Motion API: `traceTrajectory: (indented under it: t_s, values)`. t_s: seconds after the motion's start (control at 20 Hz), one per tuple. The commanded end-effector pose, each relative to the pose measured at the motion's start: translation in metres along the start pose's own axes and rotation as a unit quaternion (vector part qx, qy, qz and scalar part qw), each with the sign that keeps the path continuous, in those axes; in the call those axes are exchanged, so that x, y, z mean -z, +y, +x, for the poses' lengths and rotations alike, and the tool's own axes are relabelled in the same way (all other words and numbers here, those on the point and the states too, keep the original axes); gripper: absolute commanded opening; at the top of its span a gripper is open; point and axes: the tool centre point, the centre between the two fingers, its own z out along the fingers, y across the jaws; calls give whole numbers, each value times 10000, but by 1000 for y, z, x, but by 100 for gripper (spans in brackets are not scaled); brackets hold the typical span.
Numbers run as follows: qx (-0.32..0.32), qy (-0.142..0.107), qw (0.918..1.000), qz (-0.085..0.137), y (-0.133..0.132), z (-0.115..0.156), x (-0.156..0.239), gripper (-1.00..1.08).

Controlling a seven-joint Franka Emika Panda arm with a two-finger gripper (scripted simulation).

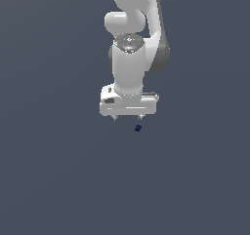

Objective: Pick up the object and move it to a goal position.

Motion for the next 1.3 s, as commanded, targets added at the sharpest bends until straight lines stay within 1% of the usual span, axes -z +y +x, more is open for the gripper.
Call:
traceTrajectory:
  t_s: [0.0, 0.15, 0.4, 0.6, 0.9, 1.25]
  values:
    - [0, 0, 10000, 0, 0, 0, 0, 100]
    - [-80, -6, 10000, -6, 6, -1, -2, 100]
    - [-392, -26, 9992, -27, 28, -4, -10, 100]
    - [-392, -26, 9992, -27, 28, -4, -10, 100]
    - [-139, -41, 9999, -38, 25, -6, -16, 100]
    - [524, -79, 9986, -60, 16, -11, -31, 100]
